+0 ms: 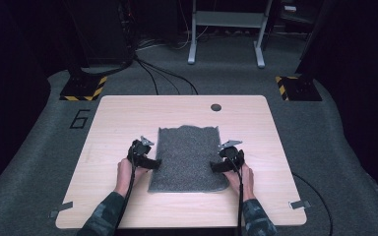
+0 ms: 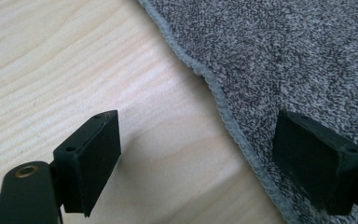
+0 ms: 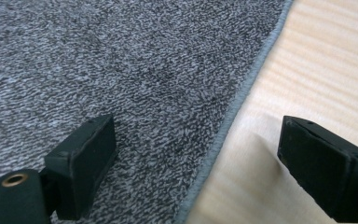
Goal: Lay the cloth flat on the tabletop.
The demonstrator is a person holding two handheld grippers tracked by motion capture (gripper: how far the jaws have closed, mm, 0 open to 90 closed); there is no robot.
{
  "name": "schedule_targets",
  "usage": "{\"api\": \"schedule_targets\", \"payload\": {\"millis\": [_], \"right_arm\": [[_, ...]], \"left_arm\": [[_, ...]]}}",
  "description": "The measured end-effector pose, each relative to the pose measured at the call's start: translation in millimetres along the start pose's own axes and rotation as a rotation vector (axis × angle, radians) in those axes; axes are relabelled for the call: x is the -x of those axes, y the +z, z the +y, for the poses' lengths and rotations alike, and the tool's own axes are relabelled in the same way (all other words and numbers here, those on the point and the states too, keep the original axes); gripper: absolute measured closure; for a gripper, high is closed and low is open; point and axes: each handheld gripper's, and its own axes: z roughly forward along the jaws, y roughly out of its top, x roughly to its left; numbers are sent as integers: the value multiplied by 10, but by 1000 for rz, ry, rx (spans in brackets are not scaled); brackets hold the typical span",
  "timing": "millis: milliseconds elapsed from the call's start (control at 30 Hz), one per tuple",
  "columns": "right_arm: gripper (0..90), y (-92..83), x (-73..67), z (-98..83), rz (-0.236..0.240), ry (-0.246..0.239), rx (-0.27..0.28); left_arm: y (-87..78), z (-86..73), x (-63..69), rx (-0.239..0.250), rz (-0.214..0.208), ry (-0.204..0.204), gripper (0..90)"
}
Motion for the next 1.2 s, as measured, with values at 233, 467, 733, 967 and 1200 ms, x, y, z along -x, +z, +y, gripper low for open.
{"api": "schedule_targets", "payload": {"millis": [233,467,733,967,1200], "right_arm": [[113,-95,-16,-129,28,3,5],[123,-200,88,-42,41,42,62],[125,19,125,64,-30,37,-23],[122,-12,188,-38,-17,63,8],[121,-116,223,-21,32,88,49]], "left_arm": [[-105,-142,69,2,-24,9,154],[-170,14,-21,46,-25,-20,151],[98,161,-100,-16,18,-41,154],[82,90,-142,-12,14,-70,153],[-18,151,-187,24,-4,-103,143]]}}
